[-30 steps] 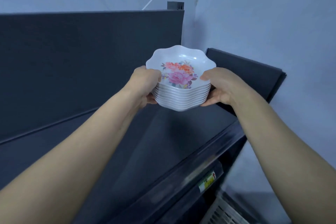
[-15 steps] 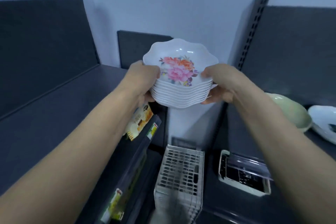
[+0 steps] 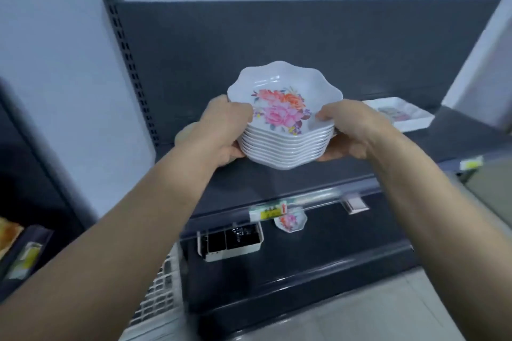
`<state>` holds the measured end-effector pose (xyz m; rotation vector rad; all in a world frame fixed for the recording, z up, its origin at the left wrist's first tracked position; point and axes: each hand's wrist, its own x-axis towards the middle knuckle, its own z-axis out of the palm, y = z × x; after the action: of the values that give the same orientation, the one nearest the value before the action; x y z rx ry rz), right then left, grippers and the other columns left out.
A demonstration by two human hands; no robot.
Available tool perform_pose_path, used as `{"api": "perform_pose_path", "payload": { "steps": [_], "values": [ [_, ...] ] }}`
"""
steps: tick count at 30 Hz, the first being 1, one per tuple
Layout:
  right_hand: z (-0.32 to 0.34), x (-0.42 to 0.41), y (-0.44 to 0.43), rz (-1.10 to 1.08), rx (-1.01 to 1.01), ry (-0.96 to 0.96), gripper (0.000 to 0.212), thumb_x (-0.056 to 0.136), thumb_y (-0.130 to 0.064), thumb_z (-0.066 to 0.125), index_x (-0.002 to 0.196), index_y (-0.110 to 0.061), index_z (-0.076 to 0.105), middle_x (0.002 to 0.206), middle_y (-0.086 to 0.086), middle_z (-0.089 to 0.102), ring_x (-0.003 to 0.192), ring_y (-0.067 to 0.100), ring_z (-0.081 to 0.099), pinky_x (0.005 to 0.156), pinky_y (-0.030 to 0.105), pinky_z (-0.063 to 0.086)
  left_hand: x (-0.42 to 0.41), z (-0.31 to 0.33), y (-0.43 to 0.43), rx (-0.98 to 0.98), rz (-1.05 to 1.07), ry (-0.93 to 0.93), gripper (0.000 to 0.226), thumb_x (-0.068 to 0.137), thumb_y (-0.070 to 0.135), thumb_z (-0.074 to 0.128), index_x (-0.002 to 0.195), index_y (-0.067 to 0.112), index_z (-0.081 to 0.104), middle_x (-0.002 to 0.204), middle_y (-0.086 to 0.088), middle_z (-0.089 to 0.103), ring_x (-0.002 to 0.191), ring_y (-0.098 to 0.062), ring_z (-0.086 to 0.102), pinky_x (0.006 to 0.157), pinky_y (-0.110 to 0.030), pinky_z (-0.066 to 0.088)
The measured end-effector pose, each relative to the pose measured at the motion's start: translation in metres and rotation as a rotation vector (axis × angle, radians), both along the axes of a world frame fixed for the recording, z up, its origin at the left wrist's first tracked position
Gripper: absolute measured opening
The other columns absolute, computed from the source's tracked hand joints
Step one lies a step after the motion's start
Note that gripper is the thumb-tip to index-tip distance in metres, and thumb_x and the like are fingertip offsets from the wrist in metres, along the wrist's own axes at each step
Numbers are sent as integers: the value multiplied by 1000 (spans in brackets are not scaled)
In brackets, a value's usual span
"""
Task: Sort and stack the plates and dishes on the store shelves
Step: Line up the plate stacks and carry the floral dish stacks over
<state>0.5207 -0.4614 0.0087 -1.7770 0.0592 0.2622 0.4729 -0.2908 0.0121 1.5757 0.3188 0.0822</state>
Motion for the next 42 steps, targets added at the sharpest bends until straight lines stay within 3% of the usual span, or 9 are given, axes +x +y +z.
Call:
{"api": "perform_pose_path", "payload": {
  "steps": [4,10,15,22,25,31,34,40,42],
  "values": [
    [-1,28,-125,-139,-48,3,12,88,-1,47,82,-8,55,79,14,60,70,30,60,78,52,55,51,-4,-120,-13,-152,17,24,87,-1,41,90,18,56,76,-2,64,59,-19,61,46,-28,56],
    [-5,66,-254,-297,-17,67,10,90,-2,46,86,-7,54,84,16,59,66,30,59,72,48,56,113,-10,-246,12,-277,51,27,86,2,43,106,14,55,80,-3,63,58,-17,59,44,-23,52],
    [-18,105,-326,-375,-2,87,24,90,-4,46,113,-4,53,93,16,61,67,31,61,70,46,57,161,-15,-316,19,-369,63,25,87,0,41,96,18,56,74,-1,64,58,-17,61,49,-24,54],
    [-28,188,-397,-463,-7,93,16,91,-6,48,105,-4,54,91,16,59,68,33,61,76,53,55,257,-26,-387,9,-444,85,32,87,0,43,114,14,53,81,-4,62,66,-21,61,44,-23,53],
    [-25,232,-426,-494,-19,85,21,92,-8,48,112,-3,51,91,14,59,69,33,62,69,50,56,305,-26,-416,-32,-458,95,33,87,-1,43,116,11,52,84,-6,62,67,-22,61,43,-26,54],
    [-20,308,-490,-496,-22,94,24,92,-8,47,115,-5,51,104,17,61,72,33,63,68,49,56,382,-24,-478,-40,-482,97,28,87,-2,42,108,13,53,80,-4,62,65,-22,61,47,-25,55],
    [-25,344,-516,-459,-39,104,23,93,-8,46,115,-5,51,100,15,61,69,32,61,62,45,56,415,-31,-502,-48,-469,119,31,86,-2,41,111,13,53,82,-4,63,67,-22,62,51,-29,56],
    [-50,416,-550,-301,-86,159,12,94,-7,44,103,-7,53,88,10,58,66,28,58,59,43,54,462,-57,-538,-30,-342,200,21,88,-4,40,82,12,53,77,-6,60,66,-23,60,61,-34,54],
    [-60,439,-560,-227,-98,194,17,94,-6,43,109,-6,51,84,11,56,65,29,57,62,44,53,476,-67,-550,-24,-271,228,21,87,-4,40,84,10,55,79,-8,60,69,-24,60,64,-37,54]
  ]
}}
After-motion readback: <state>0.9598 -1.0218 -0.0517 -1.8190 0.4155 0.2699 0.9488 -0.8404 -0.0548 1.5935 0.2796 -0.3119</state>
